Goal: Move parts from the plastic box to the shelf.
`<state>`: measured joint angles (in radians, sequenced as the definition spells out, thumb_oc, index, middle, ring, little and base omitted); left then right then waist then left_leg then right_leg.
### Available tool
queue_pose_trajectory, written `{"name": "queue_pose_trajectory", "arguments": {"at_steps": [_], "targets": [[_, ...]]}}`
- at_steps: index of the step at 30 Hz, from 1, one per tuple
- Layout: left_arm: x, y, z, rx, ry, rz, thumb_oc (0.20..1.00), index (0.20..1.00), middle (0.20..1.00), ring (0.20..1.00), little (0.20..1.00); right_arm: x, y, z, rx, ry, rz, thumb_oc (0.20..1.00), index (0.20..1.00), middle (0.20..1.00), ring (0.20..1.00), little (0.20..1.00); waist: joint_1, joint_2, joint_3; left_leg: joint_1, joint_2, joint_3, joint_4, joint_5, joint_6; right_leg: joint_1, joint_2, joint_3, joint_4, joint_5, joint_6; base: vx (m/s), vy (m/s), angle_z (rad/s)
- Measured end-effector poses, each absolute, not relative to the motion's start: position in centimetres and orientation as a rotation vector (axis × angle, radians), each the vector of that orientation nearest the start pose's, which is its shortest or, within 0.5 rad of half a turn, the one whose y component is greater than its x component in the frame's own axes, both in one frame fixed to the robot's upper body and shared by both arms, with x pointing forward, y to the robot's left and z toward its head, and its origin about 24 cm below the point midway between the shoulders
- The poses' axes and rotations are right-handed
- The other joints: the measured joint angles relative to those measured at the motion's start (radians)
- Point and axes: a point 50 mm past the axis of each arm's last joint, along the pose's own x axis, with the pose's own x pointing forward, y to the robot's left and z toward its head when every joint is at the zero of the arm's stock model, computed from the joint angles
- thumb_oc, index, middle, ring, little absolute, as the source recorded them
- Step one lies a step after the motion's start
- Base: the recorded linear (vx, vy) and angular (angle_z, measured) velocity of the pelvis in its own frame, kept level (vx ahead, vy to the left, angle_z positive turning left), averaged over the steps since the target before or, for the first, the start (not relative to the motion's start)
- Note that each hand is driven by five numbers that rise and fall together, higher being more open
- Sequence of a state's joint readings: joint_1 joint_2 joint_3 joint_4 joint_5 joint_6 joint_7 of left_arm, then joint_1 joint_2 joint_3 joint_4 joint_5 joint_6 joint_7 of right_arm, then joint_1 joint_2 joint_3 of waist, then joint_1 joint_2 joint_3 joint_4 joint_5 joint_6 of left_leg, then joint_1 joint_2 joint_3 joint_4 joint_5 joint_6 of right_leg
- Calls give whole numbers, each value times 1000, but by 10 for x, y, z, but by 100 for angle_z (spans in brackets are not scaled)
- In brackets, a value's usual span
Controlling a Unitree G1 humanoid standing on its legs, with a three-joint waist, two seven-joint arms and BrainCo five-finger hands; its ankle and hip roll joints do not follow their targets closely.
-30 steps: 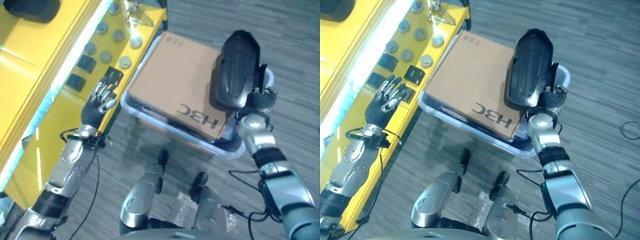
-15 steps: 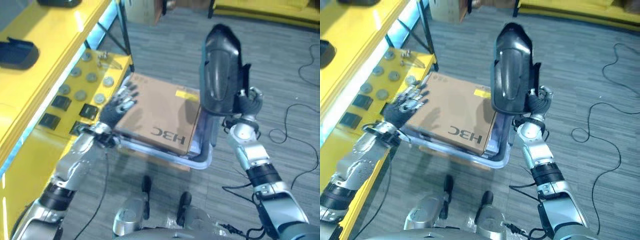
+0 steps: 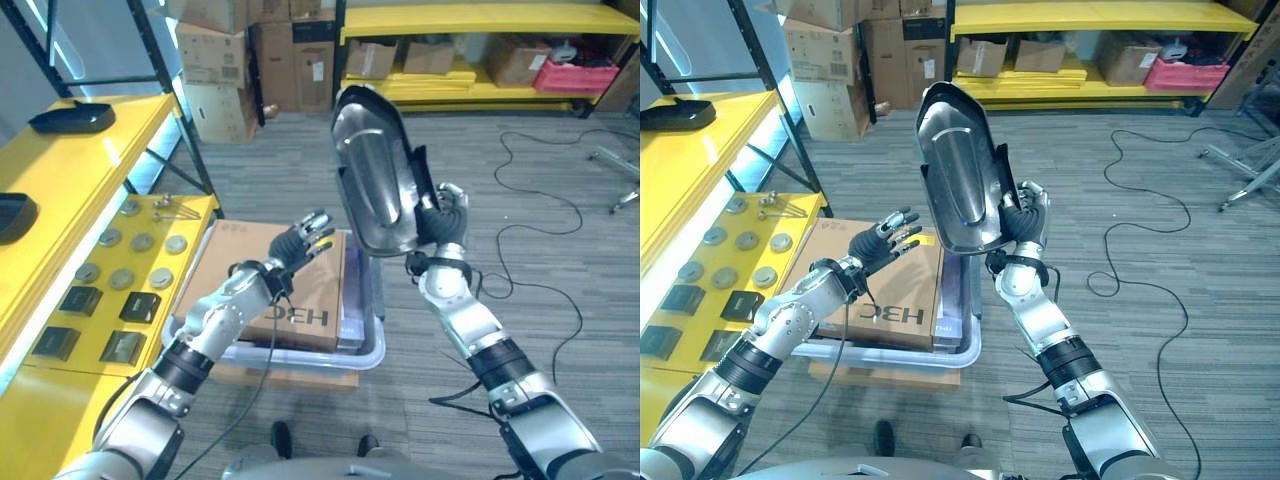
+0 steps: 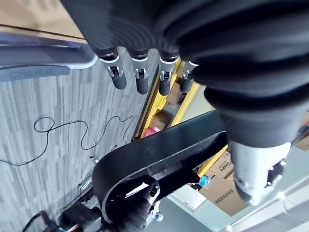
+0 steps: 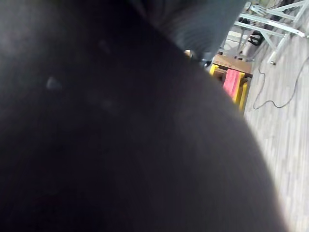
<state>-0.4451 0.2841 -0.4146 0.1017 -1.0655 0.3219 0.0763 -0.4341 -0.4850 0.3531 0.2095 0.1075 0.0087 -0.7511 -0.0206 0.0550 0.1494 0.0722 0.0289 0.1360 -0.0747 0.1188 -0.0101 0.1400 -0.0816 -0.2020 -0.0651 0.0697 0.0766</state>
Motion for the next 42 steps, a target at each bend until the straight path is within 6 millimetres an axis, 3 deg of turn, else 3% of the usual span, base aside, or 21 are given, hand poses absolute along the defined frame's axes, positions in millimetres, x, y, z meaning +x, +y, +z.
{"name": "queue_pose_trajectory", "arguments": {"at_steps": [6,9,15,23,42], "targets": [[315,52,98,-580,346,-556,1000,1000,1000,1000,1000,329,-176,121,-406,-284,-409,200,200,200,200,200,-11,-2,-3,4,1,5,-1,0,0,9,2,5,-16,15,-1,6,-18,-4],[319,58,98,-492,298,-502,1000,1000,1000,1000,1000,329,-172,118,-345,-258,-421,200,200,200,200,200,-11,-4,-4,5,0,5,-2,0,0,9,1,5,-16,16,-1,0,0,0],[333,70,118,-315,138,-353,1000,1000,1000,1000,1000,329,-156,112,-257,-222,-399,200,200,200,200,200,3,-19,-13,13,0,4,-2,0,0,18,1,4,-16,16,-1,0,0,0],[338,78,96,-235,204,-273,1000,1000,1000,1000,1000,330,-144,101,-199,-159,-386,200,200,200,200,200,8,-42,-28,13,-1,3,-3,0,0,18,0,5,-16,16,-1,0,0,0],[327,50,102,-250,175,-411,1000,1000,1000,1000,1000,328,-138,94,-191,-114,-385,200,200,200,200,200,9,-40,-30,18,-1,3,-2,0,1,23,0,5,-16,16,-1,0,0,0]]}}
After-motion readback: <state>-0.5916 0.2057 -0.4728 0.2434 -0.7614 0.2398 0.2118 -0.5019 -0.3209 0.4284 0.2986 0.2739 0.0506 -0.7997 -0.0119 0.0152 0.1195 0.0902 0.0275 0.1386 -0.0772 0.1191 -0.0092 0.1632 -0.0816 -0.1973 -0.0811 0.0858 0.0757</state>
